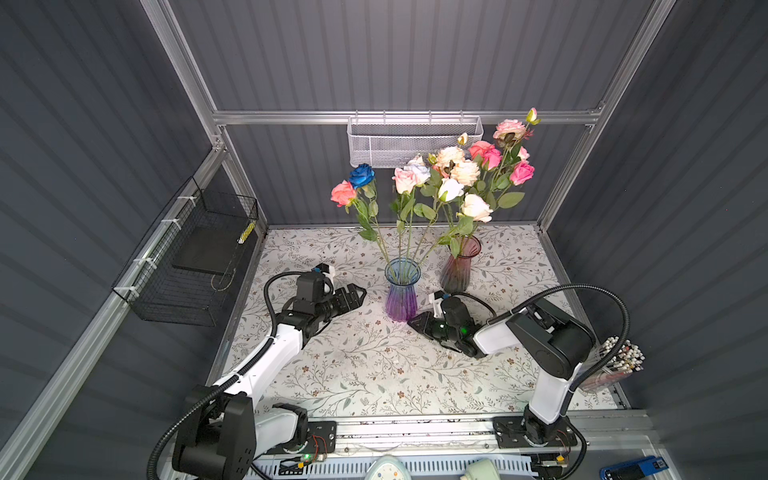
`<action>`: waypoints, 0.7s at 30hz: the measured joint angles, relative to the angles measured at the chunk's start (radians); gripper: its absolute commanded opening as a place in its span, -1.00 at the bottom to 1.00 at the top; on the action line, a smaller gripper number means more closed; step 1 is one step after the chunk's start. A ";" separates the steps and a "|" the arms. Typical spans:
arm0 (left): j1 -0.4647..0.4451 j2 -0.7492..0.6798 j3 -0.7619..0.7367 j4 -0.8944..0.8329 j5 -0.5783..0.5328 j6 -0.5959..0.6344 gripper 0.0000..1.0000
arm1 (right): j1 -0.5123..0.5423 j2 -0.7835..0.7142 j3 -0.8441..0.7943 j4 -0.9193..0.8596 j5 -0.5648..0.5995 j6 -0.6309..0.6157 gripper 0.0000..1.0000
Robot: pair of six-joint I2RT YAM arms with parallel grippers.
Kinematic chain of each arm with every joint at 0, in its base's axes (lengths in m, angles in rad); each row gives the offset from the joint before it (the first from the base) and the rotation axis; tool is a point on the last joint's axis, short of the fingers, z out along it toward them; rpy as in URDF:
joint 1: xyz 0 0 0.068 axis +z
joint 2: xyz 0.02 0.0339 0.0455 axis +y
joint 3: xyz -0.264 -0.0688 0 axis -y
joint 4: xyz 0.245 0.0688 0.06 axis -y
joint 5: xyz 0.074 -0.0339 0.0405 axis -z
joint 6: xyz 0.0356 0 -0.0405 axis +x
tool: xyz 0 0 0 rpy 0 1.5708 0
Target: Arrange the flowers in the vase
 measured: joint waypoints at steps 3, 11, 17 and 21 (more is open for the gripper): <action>0.000 -0.007 0.008 -0.017 -0.007 0.008 0.87 | 0.000 -0.001 0.000 0.000 0.000 0.000 -0.44; 0.000 -0.060 0.072 -0.061 -0.037 0.042 0.99 | -0.001 -0.132 -0.008 -0.090 -0.023 -0.010 -0.23; 0.000 -0.092 0.109 -0.090 -0.050 0.069 0.99 | -0.001 -0.257 -0.032 -0.173 -0.028 -0.035 -0.08; 0.000 -0.116 0.127 -0.124 -0.062 0.086 0.99 | -0.004 -0.323 -0.082 -0.222 -0.036 -0.054 -0.02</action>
